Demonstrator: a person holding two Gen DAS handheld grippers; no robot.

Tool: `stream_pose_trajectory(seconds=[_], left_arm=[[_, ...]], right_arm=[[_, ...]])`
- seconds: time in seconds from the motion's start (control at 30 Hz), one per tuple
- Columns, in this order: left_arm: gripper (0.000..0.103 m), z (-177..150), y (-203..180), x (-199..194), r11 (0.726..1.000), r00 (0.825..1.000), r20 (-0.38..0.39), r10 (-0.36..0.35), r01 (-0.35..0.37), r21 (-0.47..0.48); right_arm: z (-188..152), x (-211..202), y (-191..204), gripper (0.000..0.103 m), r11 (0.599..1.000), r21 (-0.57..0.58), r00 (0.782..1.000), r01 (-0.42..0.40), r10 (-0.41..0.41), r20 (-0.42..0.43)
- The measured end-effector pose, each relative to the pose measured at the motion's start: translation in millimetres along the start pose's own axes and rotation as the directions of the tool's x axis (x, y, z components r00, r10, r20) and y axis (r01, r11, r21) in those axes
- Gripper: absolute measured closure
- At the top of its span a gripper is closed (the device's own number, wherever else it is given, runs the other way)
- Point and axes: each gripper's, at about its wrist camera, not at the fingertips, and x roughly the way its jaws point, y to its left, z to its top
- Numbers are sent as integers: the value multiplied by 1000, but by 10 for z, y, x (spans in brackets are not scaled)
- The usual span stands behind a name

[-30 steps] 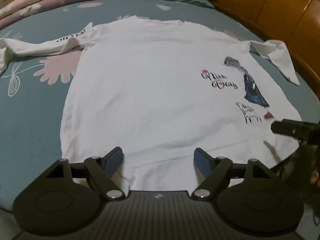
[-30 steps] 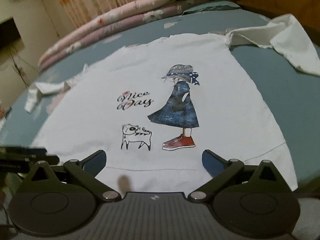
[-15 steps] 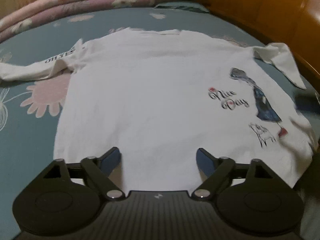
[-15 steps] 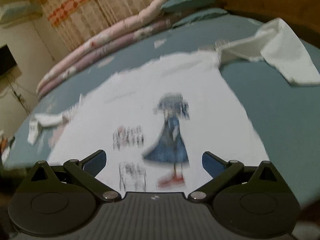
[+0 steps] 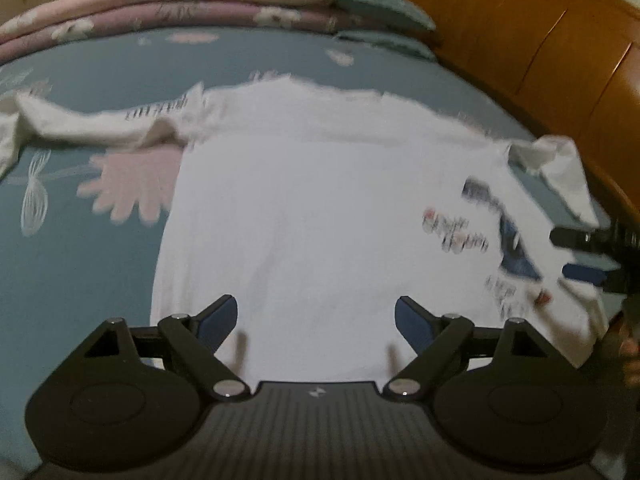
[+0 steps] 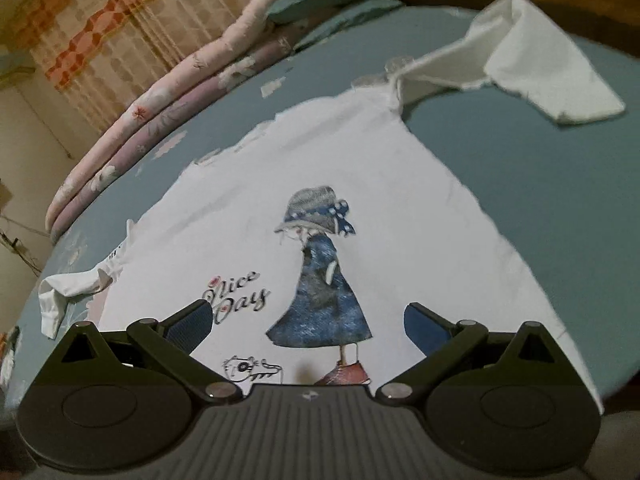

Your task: Fold clothes

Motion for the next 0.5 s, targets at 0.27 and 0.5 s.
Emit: stream_pose_trajectory(seconds=[0.27, 0.5], left_arm=[[17, 739, -27, 640, 991, 994, 36, -107, 104, 79], [17, 1028, 33, 1352, 993, 990, -96, -107, 111, 35]], right_arm=[[351, 445, 481, 0, 983, -176, 998, -58, 62, 19], [632, 1205, 715, 0, 968, -252, 991, 13, -45, -124]])
